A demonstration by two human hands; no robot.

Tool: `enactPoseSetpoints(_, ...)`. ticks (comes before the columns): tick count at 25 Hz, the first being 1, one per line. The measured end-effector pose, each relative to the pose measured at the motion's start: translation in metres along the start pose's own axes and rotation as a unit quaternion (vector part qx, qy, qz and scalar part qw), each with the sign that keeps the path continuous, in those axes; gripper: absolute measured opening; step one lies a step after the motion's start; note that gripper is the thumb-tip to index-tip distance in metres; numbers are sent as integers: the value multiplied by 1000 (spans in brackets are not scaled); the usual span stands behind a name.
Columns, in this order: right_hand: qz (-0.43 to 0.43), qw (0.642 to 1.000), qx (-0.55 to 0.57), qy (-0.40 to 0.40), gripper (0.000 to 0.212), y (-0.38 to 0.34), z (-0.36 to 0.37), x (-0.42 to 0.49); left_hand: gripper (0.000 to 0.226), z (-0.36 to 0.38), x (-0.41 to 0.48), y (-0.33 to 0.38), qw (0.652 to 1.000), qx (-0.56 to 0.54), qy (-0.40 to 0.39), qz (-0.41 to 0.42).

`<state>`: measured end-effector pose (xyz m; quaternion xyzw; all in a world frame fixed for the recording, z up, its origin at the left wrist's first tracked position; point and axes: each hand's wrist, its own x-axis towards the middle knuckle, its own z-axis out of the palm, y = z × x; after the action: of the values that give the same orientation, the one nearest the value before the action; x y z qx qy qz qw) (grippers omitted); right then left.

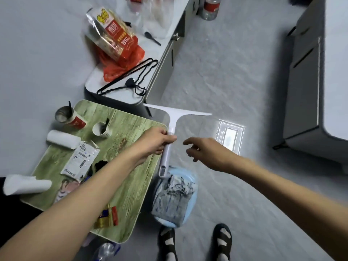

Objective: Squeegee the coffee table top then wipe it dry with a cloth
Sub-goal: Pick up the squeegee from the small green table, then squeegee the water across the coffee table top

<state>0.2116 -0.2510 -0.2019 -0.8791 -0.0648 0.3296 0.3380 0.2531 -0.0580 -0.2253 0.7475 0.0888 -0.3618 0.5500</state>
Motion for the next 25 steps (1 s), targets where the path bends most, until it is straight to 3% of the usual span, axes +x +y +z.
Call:
enactPoseSetpoints(3,11,995,98,8,33,-1,-79,-67,16,55,-19,98,999,-32,10,31)
enactPoseSetpoints(6,26,998,53,-7,30,17,-171,-120,20,123,-28,193,996,-62,24,67)
enactPoseSetpoints(9,22,999,26,27,17,34,-248,-157,20,186,-22,271,993,-81,30,83)
enactPoseSetpoints(11,31,996,22,79,12,52,-298,-183,19,231,-16,324,993,-65,12,96)
enactPoseSetpoints(14,26,990,65,121,21,82,-370,-210,21,278,-1,394,991,22,-11,133)
enactPoseSetpoints(17,58,982,112,140,12,117,-437,-205,26,300,37,450,988,67,-28,139)
enactPoseSetpoints(19,85,976,114,165,3,139,-474,-185,23,308,76,480,992,20,-17,123)
enactPoseSetpoints(21,103,971,102,188,9,161,-514,-152,10,315,127,513,993,-18,-13,113)
enactPoseSetpoints(25,136,957,78,244,25,200,-604,-90,6,332,234,594,989,44,-50,135)
